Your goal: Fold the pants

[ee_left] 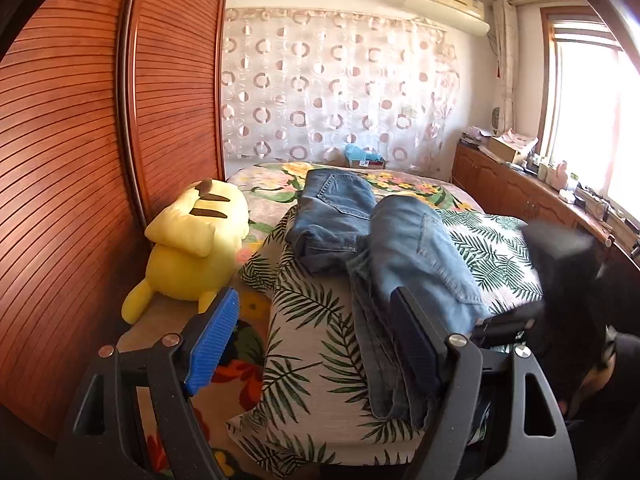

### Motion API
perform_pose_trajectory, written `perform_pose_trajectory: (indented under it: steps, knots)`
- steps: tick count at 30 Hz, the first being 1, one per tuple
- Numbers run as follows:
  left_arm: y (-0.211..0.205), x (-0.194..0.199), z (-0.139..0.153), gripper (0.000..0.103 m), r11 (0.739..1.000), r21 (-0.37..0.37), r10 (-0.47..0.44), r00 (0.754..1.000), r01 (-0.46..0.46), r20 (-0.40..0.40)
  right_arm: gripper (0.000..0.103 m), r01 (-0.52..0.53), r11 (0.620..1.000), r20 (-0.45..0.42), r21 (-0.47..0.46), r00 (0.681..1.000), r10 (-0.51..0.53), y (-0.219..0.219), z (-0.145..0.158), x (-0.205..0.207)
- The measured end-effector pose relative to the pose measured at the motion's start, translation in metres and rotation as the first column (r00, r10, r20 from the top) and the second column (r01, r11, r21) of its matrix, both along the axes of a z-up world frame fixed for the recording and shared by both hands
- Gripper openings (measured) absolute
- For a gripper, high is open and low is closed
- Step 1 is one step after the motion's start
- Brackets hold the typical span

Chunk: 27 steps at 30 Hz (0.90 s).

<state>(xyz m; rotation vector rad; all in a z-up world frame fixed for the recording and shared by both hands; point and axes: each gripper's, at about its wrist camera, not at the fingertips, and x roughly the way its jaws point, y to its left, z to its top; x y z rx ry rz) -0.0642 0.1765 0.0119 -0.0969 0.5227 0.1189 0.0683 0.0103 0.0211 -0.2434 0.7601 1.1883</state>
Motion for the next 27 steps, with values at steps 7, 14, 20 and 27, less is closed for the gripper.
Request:
perform_pose_trajectory:
  steps: [7, 14, 20, 27]
  knots:
    - [-0.005, 0.008, -0.009, 0.078, 1.000, -0.013, -0.016, 1.000, 0.016, -0.018, 0.018, -0.001, 1.000, -0.039, -0.022, 0.999, 0.000, 0.016, -0.016, 0.007]
    - [-0.022, 0.017, -0.013, 0.078, 0.998, -0.029, -0.064, 0.998, 0.063, -0.030, 0.040, 0.054, 0.999, 0.009, 0.009, 0.998, -0.054, -0.012, 0.021, -0.009]
    - [-0.040, 0.033, -0.019, 0.078, 0.991, -0.056, -0.122, 0.992, 0.120, -0.044, 0.046, 0.167, 0.986, 0.109, 0.026, 0.980, -0.169, -0.036, 0.045, 0.007]
    - [-0.057, 0.049, -0.050, 0.078, 0.986, -0.072, -0.159, 0.978, 0.150, -0.133, 0.061, 0.295, 0.955, 0.171, -0.017, 0.942, -0.288, -0.039, 0.036, 0.046]
